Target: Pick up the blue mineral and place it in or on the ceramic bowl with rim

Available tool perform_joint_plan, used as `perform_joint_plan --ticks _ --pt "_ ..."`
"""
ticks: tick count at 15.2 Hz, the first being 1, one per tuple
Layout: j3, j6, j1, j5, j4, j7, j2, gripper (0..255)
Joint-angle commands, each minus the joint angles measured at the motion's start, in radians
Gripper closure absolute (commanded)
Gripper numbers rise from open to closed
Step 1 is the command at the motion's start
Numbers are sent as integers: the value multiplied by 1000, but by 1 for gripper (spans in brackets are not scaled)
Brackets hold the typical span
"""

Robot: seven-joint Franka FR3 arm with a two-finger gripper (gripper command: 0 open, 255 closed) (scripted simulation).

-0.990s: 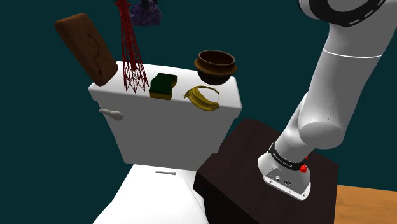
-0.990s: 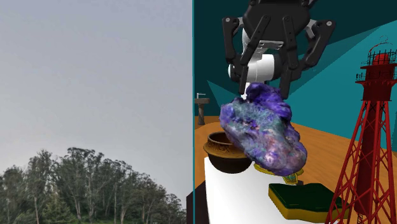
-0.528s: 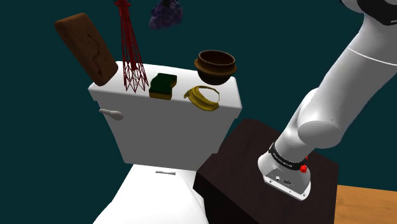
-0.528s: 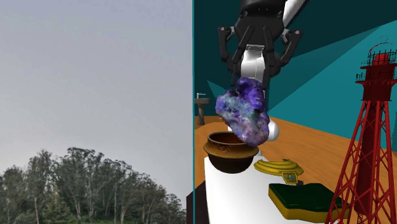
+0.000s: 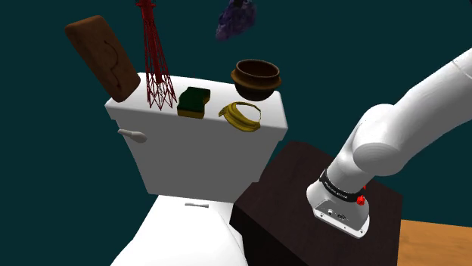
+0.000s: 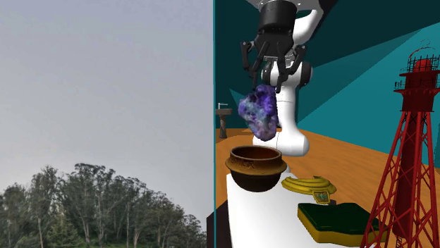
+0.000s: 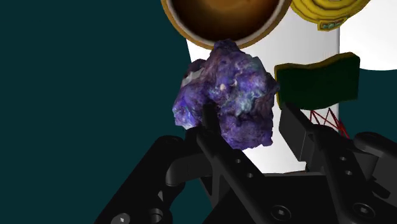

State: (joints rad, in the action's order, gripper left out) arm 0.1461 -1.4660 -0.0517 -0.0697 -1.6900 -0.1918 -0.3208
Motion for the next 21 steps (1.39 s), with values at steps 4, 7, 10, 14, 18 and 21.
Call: perform_joint_plan --ticks 4,7,10,14,18,21 --pt "-51 29 8 6 -139 -64 -175 255" --pt "-80 63 11 1 -198 -100 -270 255" --pt "-88 48 11 -1 -250 -107 -307 255" --pt "-89 -2 9 0 -328 -103 -335 255" --pt "-89 -51 7 1 -402 -99 -360 255" --pt "-90 -88 6 2 -455 -96 -377 255"
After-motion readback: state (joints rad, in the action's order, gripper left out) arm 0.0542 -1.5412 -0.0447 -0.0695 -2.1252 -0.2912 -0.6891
